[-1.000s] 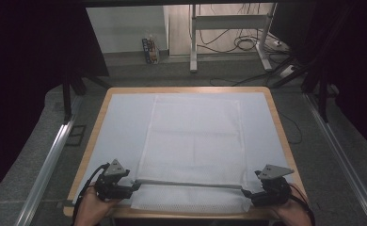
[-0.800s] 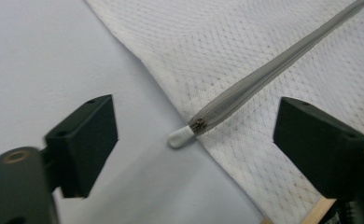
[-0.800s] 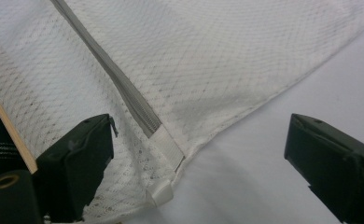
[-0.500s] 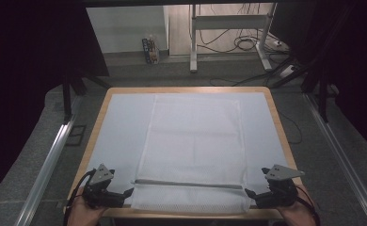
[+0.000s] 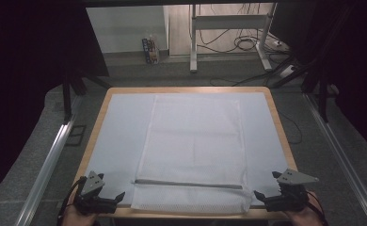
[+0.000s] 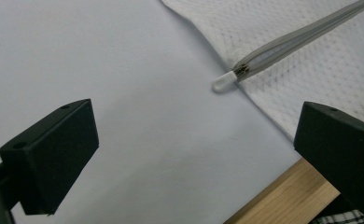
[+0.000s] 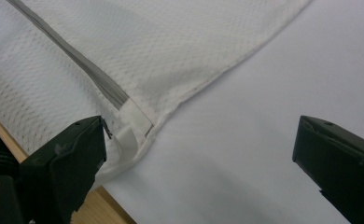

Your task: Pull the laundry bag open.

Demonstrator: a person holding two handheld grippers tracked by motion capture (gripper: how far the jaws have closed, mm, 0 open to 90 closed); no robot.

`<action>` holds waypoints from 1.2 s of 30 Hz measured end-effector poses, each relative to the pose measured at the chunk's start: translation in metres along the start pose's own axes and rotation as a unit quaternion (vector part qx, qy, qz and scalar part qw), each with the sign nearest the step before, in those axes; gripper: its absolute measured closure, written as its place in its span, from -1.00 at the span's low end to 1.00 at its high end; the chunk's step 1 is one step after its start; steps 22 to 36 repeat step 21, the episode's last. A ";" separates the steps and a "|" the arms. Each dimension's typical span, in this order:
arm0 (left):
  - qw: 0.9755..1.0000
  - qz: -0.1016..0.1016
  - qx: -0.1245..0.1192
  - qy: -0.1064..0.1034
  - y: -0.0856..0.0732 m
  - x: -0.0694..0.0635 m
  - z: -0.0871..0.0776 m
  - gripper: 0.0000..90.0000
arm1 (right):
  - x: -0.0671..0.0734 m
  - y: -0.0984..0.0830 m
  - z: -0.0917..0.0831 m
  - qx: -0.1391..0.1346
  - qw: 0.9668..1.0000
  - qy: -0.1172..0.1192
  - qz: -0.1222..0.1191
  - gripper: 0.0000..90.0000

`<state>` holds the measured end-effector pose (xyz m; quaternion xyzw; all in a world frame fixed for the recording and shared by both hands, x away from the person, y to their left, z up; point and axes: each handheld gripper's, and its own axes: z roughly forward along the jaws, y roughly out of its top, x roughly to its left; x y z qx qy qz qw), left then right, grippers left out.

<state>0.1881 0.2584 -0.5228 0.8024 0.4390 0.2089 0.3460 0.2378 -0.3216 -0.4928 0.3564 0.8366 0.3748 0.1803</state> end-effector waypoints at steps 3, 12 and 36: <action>1.000 -0.001 0.000 0.003 -0.002 0.001 0.001 -1.00 | -0.003 -0.003 -0.003 -0.005 1.000 0.000 0.011 -0.95; 1.000 -0.011 0.002 0.006 -0.005 0.003 0.001 -1.00 | -0.007 -0.013 -0.001 0.012 0.999 0.019 0.037 -1.00; 1.000 -0.010 0.013 0.008 -0.004 0.003 0.004 -1.00 | -0.007 -0.012 0.002 0.024 0.999 0.018 0.033 -1.00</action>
